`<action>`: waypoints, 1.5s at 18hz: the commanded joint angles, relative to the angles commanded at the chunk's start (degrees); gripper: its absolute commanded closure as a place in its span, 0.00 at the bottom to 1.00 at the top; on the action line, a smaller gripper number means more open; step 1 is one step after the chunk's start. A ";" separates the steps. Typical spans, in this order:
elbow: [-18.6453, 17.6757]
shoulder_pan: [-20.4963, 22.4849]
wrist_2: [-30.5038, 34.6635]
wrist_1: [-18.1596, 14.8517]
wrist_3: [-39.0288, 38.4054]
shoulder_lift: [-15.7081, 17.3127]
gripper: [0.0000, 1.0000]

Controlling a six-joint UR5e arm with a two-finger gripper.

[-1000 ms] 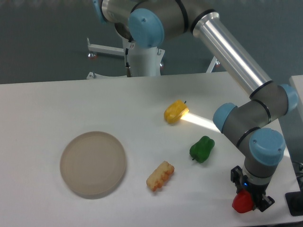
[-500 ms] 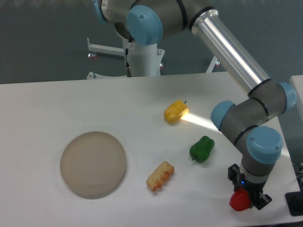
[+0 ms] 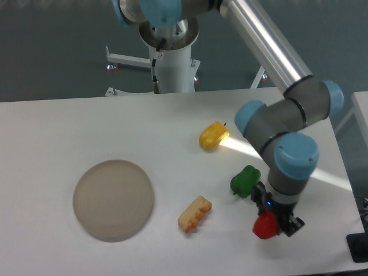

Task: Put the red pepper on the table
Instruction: 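Carry the held red pepper with the gripper toward the yellow pepper, then lower the red pepper onto the table beside the yellow pepper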

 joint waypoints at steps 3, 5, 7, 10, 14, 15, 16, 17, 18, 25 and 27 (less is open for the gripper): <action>-5.81 -0.80 -0.01 -0.09 -2.12 4.23 0.45; -10.73 -1.67 -0.01 -0.09 -3.17 7.39 0.45; -14.33 -2.03 -0.01 -0.09 -4.93 9.50 0.45; -20.49 -4.05 0.08 -0.09 -9.49 12.93 0.45; -26.12 -5.28 0.61 -0.96 -13.37 15.75 0.45; -26.48 -5.89 0.70 -2.19 -13.64 15.75 0.45; -26.48 -6.33 0.70 -3.51 -13.90 15.67 0.45; -26.57 -6.68 0.70 -4.22 -14.95 15.40 0.45; -26.74 -7.29 0.61 -4.05 -16.18 15.23 0.45; -26.83 -8.88 0.08 -4.22 -18.82 12.94 0.45; -26.83 -8.88 -0.01 -4.14 -18.91 12.59 0.45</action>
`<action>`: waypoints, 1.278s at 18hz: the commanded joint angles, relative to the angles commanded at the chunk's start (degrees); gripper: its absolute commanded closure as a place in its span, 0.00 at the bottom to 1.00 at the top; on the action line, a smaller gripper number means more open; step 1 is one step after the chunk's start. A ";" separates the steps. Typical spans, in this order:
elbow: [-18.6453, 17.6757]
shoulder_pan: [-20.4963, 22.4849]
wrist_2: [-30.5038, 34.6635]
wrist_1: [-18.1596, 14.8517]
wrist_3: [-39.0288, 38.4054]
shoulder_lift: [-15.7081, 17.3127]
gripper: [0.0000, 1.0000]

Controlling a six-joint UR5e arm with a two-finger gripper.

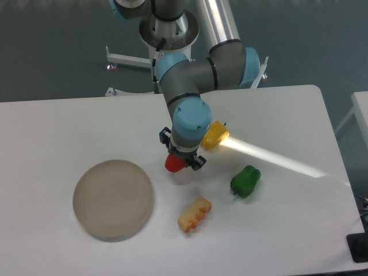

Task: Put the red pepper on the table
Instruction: 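Lower the red pepper onto the table beside the yellow pepper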

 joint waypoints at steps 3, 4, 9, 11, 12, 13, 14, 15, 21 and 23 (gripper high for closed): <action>-0.17 0.00 0.00 0.00 0.00 -0.27 0.44; -0.18 0.00 0.00 0.00 0.00 -0.35 0.44; -0.09 -0.09 0.09 0.44 -1.50 -1.32 0.44; -0.09 -0.09 0.09 0.44 -1.50 -1.32 0.44; -0.09 -0.09 0.09 0.44 -1.58 -1.32 0.44; -0.17 -0.09 0.09 0.44 -1.58 -1.41 0.44; -0.18 -0.09 0.09 0.44 -1.58 -1.50 0.44; -0.09 -0.17 0.17 0.44 -1.58 -1.67 0.44; -0.09 -0.18 0.44 0.53 -1.58 -1.76 0.43; -0.09 -0.18 0.53 0.53 -1.58 -1.85 0.43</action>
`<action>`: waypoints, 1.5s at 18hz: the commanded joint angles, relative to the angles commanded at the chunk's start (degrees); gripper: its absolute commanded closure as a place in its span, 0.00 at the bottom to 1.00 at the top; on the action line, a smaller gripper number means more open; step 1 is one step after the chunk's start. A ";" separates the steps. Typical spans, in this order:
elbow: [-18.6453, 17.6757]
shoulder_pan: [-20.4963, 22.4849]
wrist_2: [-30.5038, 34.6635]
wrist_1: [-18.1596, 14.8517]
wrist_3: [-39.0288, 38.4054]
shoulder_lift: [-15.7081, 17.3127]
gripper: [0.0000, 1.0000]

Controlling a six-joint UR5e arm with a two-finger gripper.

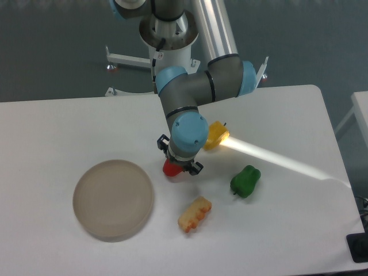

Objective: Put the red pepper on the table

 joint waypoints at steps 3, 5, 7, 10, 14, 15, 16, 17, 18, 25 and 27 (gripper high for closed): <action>0.00 -0.17 0.09 0.00 -0.09 -0.18 0.43; 0.00 -0.18 0.09 0.00 -0.09 -0.18 0.43; 0.09 -0.18 0.09 0.00 -0.09 -0.26 0.43; 0.09 -0.18 0.18 0.00 0.00 -0.53 0.43; 0.44 -0.18 0.18 0.00 0.09 -0.53 0.26; 0.53 -0.18 0.18 0.00 0.09 -0.53 0.21; 0.87 -0.18 0.09 -0.09 0.17 -0.62 0.15; 0.97 -0.18 0.09 0.00 0.18 -0.53 0.09; 1.05 -0.18 0.09 0.00 0.44 -0.53 0.05; 4.38 2.90 0.09 -3.58 1.49 0.26 0.01; 7.37 4.56 0.09 -7.20 4.91 0.09 0.01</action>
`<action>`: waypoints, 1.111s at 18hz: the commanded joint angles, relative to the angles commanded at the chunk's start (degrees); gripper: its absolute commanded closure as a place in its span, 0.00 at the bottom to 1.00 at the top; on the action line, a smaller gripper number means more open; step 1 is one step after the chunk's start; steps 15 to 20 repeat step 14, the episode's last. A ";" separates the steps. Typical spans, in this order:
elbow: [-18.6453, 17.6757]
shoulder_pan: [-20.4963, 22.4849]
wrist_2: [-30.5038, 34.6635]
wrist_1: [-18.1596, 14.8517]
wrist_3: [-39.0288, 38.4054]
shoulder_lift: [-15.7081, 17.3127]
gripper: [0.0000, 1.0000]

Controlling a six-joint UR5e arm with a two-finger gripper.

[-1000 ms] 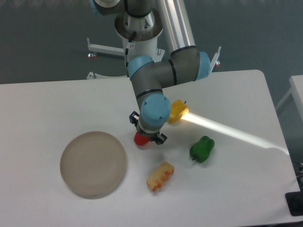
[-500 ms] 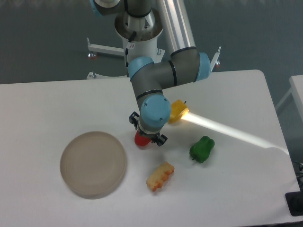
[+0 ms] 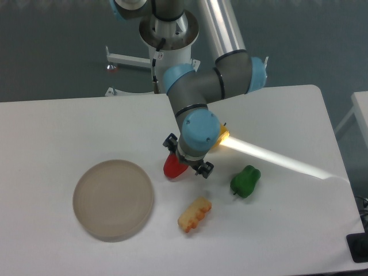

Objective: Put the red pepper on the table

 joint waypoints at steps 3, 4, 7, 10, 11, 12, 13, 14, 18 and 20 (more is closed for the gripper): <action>3.08 3.68 1.93 -0.63 5.61 -0.53 0.01; 3.70 5.00 2.19 -0.28 7.64 -0.79 0.01; 7.90 9.04 3.25 -0.19 15.45 -3.24 0.01; 10.12 10.73 3.16 0.77 17.86 -5.44 0.01; 10.12 11.08 3.25 2.17 17.86 -5.71 0.01; 10.12 11.60 3.34 2.62 18.03 -5.80 0.01; 10.21 11.96 3.34 2.71 18.64 -5.80 0.01; 10.55 12.31 3.43 2.71 19.52 -5.80 0.01; 10.55 12.31 3.43 2.71 19.52 -5.80 0.01; 10.55 12.31 3.43 2.71 19.52 -5.80 0.01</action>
